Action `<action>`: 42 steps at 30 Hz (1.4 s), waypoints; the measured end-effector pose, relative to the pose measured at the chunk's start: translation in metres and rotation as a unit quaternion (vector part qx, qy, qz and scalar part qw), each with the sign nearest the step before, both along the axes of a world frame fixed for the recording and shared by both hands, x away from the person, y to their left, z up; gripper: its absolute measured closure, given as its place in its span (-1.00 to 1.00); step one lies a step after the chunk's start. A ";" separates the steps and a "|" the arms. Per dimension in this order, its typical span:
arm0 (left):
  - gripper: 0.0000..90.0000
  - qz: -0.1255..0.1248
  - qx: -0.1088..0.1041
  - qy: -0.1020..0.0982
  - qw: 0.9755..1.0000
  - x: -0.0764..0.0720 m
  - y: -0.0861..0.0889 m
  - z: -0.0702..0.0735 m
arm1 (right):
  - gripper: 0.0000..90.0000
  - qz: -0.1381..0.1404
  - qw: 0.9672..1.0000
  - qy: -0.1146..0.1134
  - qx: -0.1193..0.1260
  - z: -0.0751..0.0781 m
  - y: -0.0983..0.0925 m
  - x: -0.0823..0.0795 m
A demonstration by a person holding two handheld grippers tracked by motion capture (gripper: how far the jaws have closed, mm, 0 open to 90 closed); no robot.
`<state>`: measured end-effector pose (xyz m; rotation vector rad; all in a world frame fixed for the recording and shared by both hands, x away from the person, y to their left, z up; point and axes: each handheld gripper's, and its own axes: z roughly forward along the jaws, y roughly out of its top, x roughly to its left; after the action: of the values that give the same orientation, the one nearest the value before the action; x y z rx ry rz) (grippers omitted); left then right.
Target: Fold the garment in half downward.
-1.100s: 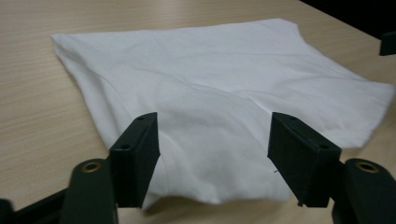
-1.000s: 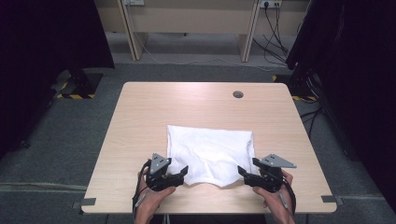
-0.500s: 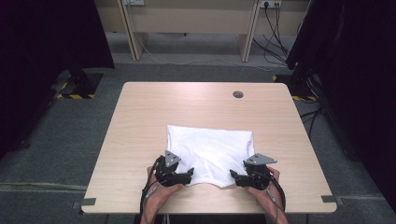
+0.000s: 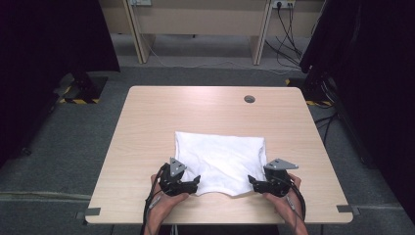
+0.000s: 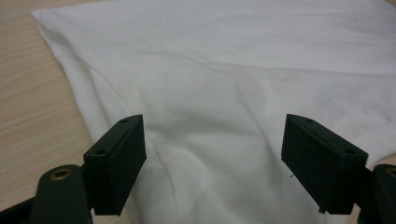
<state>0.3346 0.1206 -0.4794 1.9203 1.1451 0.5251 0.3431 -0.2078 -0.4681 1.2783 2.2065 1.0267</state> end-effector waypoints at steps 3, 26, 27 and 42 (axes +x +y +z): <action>-0.55 0.000 0.010 0.001 1.000 0.006 -0.003 0.002 | -0.40 -0.018 1.000 -0.011 0.001 0.008 0.003 0.008; -0.58 -0.003 0.032 -0.001 0.999 0.004 0.007 -0.005 | -0.38 -0.093 0.996 0.012 0.006 -0.002 -0.011 0.056; -0.58 -0.001 0.031 -0.002 1.000 0.006 0.006 -0.004 | -0.38 -0.099 0.995 0.002 0.010 0.001 -0.012 0.059; -0.55 -0.024 0.039 0.008 0.999 0.007 0.002 -0.010 | -0.40 -0.142 0.989 0.013 -0.027 -0.008 -0.017 0.088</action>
<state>0.3418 0.1231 -0.4898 2.0174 1.1001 0.5362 0.4313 -0.2244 -0.4764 1.5340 1.9801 0.8386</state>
